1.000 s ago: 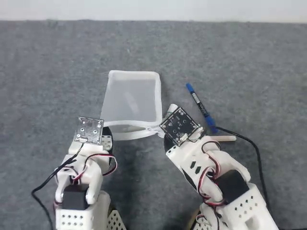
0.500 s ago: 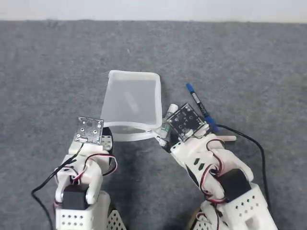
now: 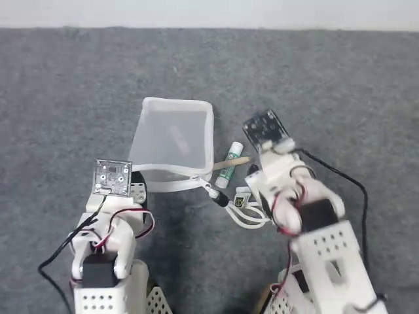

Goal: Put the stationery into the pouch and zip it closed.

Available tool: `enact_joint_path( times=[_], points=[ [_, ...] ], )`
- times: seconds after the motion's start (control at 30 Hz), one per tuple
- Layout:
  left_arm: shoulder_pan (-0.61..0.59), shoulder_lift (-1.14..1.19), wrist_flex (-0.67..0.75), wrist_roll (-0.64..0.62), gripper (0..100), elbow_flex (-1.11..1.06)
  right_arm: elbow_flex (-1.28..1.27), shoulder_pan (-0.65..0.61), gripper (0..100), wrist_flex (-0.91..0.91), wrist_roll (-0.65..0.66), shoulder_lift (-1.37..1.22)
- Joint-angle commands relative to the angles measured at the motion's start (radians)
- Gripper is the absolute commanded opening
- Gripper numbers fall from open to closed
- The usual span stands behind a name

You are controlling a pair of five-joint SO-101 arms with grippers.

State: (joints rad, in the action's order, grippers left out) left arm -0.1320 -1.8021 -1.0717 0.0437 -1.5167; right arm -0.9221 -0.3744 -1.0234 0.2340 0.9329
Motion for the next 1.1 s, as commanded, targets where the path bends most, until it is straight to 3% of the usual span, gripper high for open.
enact_joint_path(
  times=[0.0, 0.33, 1.07],
  points=[
    [-0.006, -0.005, -0.005, 0.0, 1, 0.07, 0.109, 0.033, 18.4, 0.047, 0.015, -0.137],
    [-0.006, -0.005, -0.006, 0.0, 1, 0.067, 0.33, 0.142, 18.8, 0.119, 0.072, -0.51],
    [-0.006, -0.005, -0.008, 0.0, 1, 0.064, 1.143, 0.154, 18.6, -0.111, 0.078, -1.391]
  ],
)
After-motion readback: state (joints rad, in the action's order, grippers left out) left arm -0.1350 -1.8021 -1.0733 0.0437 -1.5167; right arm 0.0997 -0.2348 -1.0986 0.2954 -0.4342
